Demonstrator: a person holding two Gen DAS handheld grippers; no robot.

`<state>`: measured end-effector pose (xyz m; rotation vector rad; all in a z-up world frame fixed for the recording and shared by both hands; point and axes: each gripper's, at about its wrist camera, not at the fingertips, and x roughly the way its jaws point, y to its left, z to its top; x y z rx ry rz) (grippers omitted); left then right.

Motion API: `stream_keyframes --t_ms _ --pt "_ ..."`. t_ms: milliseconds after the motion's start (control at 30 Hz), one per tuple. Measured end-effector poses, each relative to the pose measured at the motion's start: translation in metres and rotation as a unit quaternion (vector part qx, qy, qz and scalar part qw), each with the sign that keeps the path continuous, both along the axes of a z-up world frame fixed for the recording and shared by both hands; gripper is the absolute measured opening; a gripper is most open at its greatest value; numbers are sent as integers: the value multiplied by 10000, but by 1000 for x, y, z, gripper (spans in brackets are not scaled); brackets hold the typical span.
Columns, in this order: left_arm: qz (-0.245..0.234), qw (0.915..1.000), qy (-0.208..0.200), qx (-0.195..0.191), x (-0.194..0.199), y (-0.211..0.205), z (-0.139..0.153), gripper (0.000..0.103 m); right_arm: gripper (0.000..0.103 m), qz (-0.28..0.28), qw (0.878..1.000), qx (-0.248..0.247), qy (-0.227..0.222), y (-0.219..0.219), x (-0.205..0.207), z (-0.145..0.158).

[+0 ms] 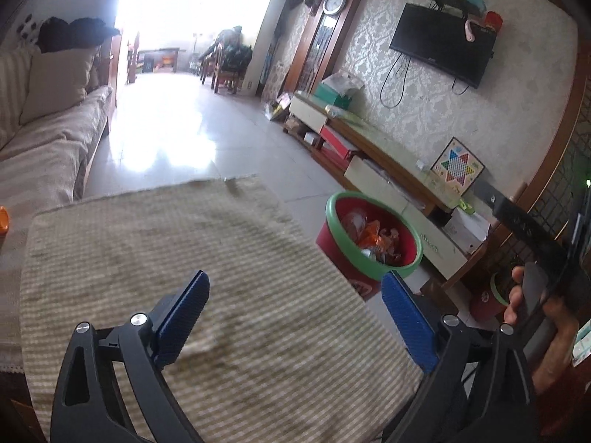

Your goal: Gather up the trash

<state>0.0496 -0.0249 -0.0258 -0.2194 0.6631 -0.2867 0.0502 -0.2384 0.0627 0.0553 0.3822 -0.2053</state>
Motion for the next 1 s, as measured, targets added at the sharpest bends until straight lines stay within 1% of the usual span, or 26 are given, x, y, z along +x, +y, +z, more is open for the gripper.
stream_keyframes --t_ms 33,100,167,267,333,433,533,567,700,867,1000 --pt "14 9998 -189 -32 1 -1 11 95 98 -32 9999 20 -136 1 -6 5" --pt "47 9988 -477 -103 2 -3 28 95 98 -140 9988 103 -455 -1 -19 17" --pt "52 9970 -756 -170 4 -8 45 95 98 -341 9968 331 -643 -8 -29 25" --pt "60 9935 -1132 -128 4 -21 67 95 98 -551 9923 673 -878 -19 -42 32" --pt "31 9915 -1296 -107 4 -31 78 95 98 -690 9918 664 -841 -23 -47 35" --pt "-150 9874 -1559 -239 1 -47 92 95 98 -768 9933 494 -709 -26 -50 35" --pt "-217 9804 -1931 -334 -5 -62 103 95 98 -791 9930 422 -765 -28 -57 35" --pt "-256 9790 -1995 -343 -7 -67 106 95 98 -803 9929 402 -778 -30 -60 35" --pt "-496 9800 -1866 -480 -2 -82 109 95 98 -860 9923 405 -792 -35 -66 36" --pt "-526 9822 -1770 -336 1 -90 106 95 98 -891 9919 414 -800 -37 -69 36" --pt "-530 9839 -1679 -293 1 -87 101 95 98 -878 9921 408 -792 -37 -69 35"
